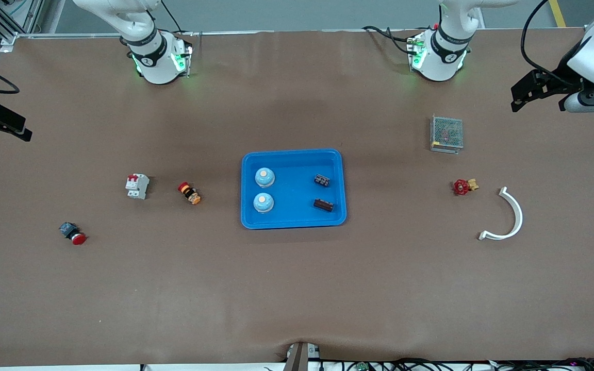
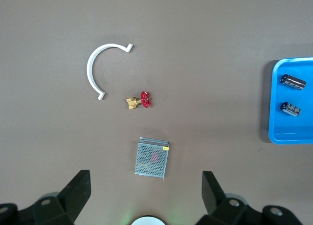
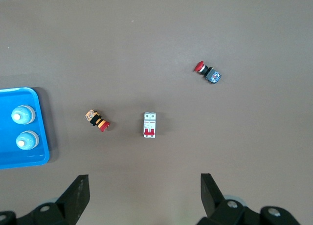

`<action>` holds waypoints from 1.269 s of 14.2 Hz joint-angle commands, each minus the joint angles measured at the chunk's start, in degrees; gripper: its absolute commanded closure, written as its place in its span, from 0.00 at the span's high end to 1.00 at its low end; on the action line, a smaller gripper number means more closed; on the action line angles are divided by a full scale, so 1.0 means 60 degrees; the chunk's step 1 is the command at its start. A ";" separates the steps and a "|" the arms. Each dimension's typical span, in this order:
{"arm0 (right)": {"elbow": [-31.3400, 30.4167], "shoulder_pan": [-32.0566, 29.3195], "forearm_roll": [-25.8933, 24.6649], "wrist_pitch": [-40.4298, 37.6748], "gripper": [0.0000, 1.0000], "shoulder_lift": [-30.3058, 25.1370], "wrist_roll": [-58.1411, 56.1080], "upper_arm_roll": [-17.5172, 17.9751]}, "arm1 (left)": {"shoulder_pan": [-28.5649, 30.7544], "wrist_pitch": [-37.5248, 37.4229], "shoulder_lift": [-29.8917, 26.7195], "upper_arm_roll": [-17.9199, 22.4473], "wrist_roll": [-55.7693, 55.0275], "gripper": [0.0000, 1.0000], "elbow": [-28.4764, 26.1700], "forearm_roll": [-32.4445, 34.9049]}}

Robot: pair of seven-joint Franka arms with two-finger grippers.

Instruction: Place electrolytic capacitor and blue bell in tray

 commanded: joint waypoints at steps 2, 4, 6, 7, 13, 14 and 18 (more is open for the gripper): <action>-0.0255 -0.0006 -0.0022 0.0064 1.00 -0.0260 0.0225 0.0003 | 0.0039 0.0113 -0.0114 0.0067 0.0182 1.00 -0.0155 -0.0055; -0.0371 -0.0006 -0.0022 0.0079 1.00 -0.0348 0.0225 0.0003 | 0.0039 0.0113 -0.0070 0.0067 0.0139 1.00 -0.0068 -0.0055; -0.0649 -0.0006 -0.0022 0.0254 1.00 -0.0552 0.0225 0.0003 | 0.0097 0.0113 0.0105 0.0067 0.0139 1.00 0.0195 -0.0055; -0.0781 -0.0006 -0.0022 0.0327 1.00 -0.0626 0.0225 0.0003 | 0.0097 0.0098 0.0237 0.0067 0.0109 1.00 0.0385 -0.0055; -0.0841 -0.0021 -0.0022 0.0328 1.00 -0.0685 0.0225 0.0003 | 0.0068 -0.0033 0.0399 0.0038 -0.0008 1.00 0.0562 -0.0055; -0.0841 -0.0021 -0.0022 0.0342 1.00 -0.0685 0.0225 0.0003 | 0.0083 -0.0092 0.0399 0.0053 -0.0008 1.00 0.0606 -0.0041; -0.1103 -0.0021 -0.0007 0.0400 1.00 -0.0830 0.0239 0.0003 | 0.0083 -0.0268 0.0414 0.0053 -0.0008 1.00 0.0694 0.0003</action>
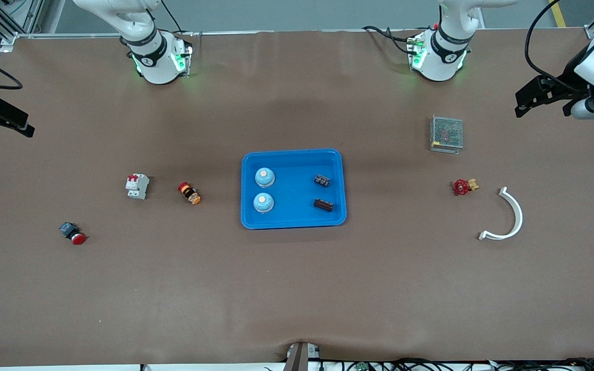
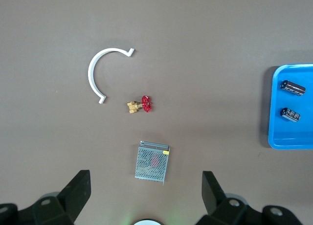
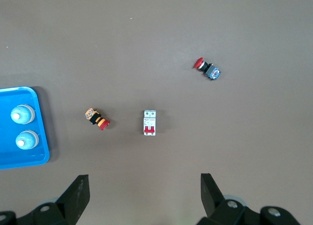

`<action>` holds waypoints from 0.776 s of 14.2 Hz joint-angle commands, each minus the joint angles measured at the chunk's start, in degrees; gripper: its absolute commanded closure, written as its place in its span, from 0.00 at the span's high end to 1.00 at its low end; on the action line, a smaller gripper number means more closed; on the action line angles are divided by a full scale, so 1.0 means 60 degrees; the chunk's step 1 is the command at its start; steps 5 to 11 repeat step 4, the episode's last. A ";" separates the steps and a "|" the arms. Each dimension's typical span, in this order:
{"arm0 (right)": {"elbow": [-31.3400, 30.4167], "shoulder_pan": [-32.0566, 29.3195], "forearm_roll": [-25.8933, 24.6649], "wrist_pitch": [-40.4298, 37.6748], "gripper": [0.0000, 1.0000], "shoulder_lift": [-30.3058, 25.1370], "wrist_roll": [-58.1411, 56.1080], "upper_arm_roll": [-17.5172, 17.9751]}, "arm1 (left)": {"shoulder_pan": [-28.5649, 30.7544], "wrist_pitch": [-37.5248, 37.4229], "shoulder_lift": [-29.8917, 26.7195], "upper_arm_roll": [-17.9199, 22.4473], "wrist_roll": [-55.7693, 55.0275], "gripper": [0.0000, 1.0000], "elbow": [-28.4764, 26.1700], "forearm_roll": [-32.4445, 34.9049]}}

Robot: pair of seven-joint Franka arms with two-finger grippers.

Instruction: Place electrolytic capacitor and blue bell in tray

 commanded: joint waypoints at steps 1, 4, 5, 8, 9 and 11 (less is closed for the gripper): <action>-0.0632 -0.0018 -0.0008 0.0255 1.00 -0.0465 0.0138 0.0010 | 0.0044 -0.0251 0.0079 0.0000 -0.0005 1.00 0.0326 0.0003; -0.0766 -0.0033 -0.0008 0.0343 1.00 -0.0583 0.0138 0.0010 | 0.0044 -0.0251 0.0079 0.0000 -0.0005 1.00 0.0326 0.0003; -0.0766 -0.0033 -0.0008 0.0343 1.00 -0.0583 0.0138 0.0010 | 0.0044 -0.0251 0.0079 0.0000 -0.0005 1.00 0.0326 0.0003; -0.0766 -0.0033 -0.0008 0.0343 1.00 -0.0583 0.0138 0.0010 | 0.0044 -0.0251 0.0079 0.0000 -0.0005 1.00 0.0326 0.0003; -0.0766 -0.0033 -0.0008 0.0343 1.00 -0.0583 0.0138 0.0010 | 0.0044 -0.0251 0.0079 0.0000 -0.0005 1.00 0.0326 0.0003; -0.0766 -0.0033 -0.0008 0.0343 1.00 -0.0583 0.0138 0.0010 | 0.0044 -0.0251 0.0079 0.0000 -0.0005 1.00 0.0326 0.0003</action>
